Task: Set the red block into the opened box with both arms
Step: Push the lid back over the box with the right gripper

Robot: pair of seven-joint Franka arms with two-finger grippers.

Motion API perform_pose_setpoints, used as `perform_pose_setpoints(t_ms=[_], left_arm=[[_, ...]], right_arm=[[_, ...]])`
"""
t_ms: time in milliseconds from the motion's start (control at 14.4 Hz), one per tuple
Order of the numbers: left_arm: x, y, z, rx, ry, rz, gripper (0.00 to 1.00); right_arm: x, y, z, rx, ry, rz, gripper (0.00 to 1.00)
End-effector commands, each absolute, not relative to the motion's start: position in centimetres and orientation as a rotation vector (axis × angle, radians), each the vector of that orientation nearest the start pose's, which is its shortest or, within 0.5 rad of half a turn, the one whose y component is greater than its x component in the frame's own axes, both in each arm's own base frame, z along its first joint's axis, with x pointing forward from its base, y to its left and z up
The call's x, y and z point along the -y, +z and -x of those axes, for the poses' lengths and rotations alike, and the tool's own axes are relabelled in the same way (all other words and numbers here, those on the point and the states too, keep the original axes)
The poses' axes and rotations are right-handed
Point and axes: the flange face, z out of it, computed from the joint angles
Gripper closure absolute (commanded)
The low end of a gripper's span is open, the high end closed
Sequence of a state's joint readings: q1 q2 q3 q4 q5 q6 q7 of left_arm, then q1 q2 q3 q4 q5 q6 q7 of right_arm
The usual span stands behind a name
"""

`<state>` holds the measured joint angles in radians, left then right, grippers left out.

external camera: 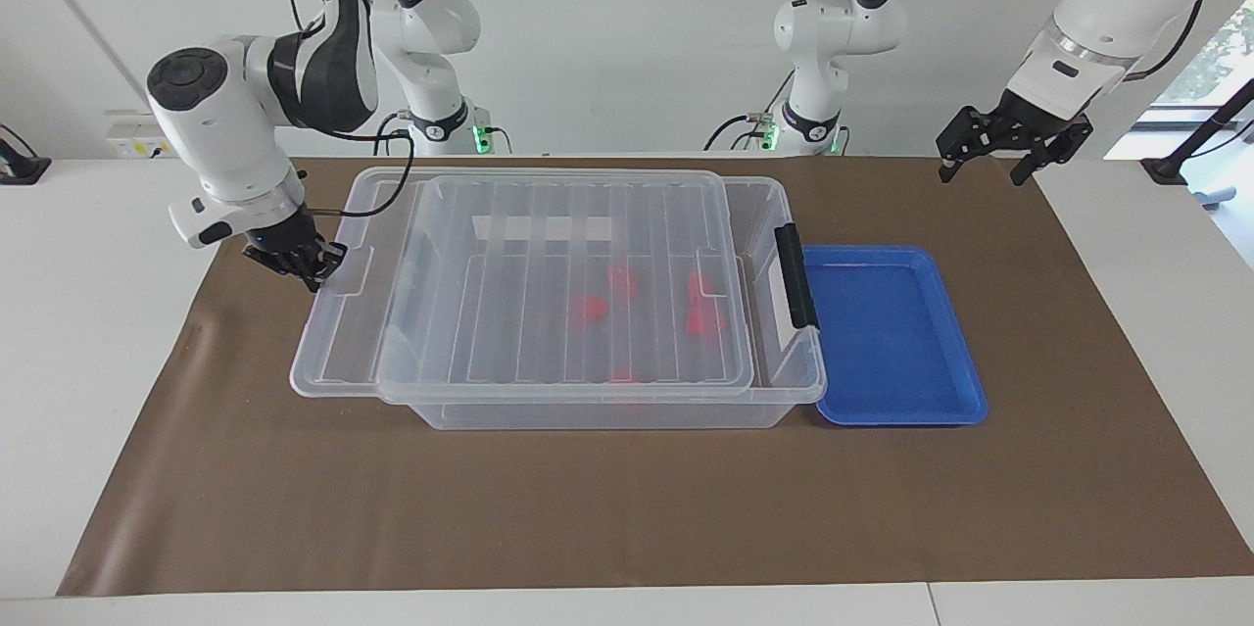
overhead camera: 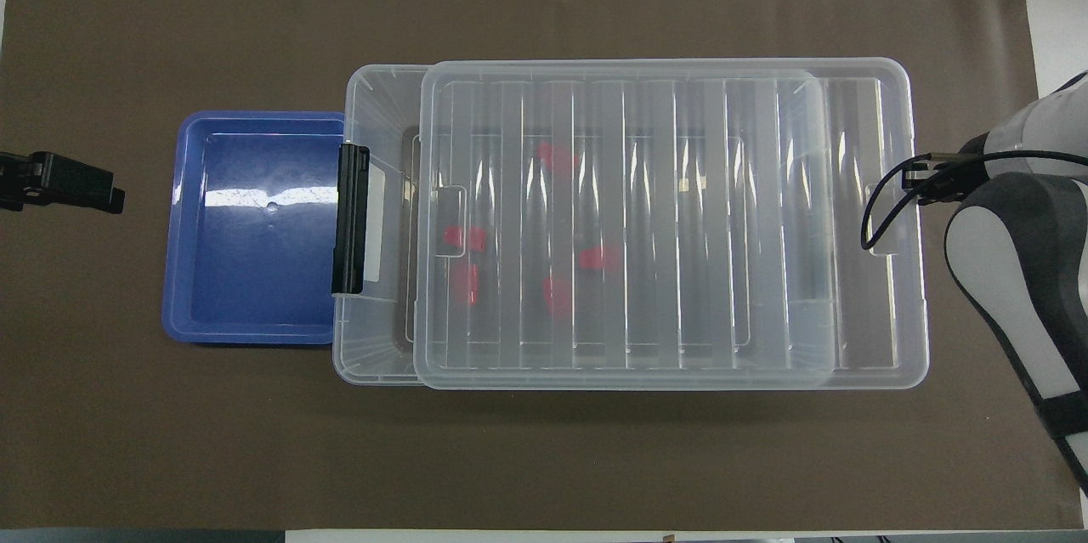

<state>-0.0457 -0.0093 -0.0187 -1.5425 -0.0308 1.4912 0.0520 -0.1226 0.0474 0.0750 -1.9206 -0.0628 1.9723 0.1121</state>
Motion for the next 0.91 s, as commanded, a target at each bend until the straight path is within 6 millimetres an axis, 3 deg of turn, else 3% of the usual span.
perform_pose_setpoints(t_ms=[0, 418, 836], left_arm=[[3.6, 63.5, -54.0, -0.205, 0.097, 3.175, 0.00], [3.3, 63.1, -53.8, -0.185, 0.112, 3.174, 0.00], [2.9, 63.1, -53.9, -0.172, 0.112, 3.175, 0.00]], right_arm=[[1.0, 46.5, -56.6, -0.268, -0.027, 3.179, 1.00], [-1.7, 46.2, -56.5, -0.307, -0.038, 3.171, 1.00], [-2.7, 46.1, -56.5, -0.338, -0.040, 3.166, 1.00]])
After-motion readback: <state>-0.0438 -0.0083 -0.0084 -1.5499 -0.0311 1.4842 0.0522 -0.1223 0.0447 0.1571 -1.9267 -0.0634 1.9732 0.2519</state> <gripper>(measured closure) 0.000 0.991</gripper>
